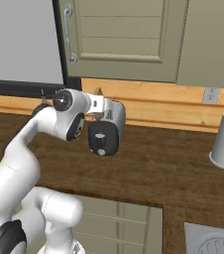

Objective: Start the toaster. Once the lever pops up, take the bread to the plate on the dining counter.

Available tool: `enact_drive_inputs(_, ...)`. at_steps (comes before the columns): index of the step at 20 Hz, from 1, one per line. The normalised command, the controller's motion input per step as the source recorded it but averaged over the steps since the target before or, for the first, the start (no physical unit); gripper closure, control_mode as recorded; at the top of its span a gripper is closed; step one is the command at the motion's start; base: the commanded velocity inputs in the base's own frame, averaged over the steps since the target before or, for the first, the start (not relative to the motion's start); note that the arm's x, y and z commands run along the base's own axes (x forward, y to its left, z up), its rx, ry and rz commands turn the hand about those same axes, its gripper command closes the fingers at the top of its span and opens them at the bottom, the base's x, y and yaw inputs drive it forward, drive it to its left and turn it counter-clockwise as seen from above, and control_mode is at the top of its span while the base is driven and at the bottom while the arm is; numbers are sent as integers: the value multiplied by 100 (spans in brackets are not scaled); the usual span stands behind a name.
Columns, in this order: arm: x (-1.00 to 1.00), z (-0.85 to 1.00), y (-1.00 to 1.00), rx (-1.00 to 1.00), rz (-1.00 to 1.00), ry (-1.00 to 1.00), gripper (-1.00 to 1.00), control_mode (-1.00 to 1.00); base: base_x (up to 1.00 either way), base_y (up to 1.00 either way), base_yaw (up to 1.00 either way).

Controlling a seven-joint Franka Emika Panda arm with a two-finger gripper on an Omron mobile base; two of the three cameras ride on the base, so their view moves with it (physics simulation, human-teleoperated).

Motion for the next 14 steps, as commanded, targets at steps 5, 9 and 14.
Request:
enact_drive_inputs(5,-76,7,0,0,0,33,100,-100,0,0,0)
enact_drive_inputs(9,-88,0,0,0,0,17,100,-100,0,0,0)
enact_drive_inputs(14,-80,0,20,1,-4,5,100,-100,0,0,0)
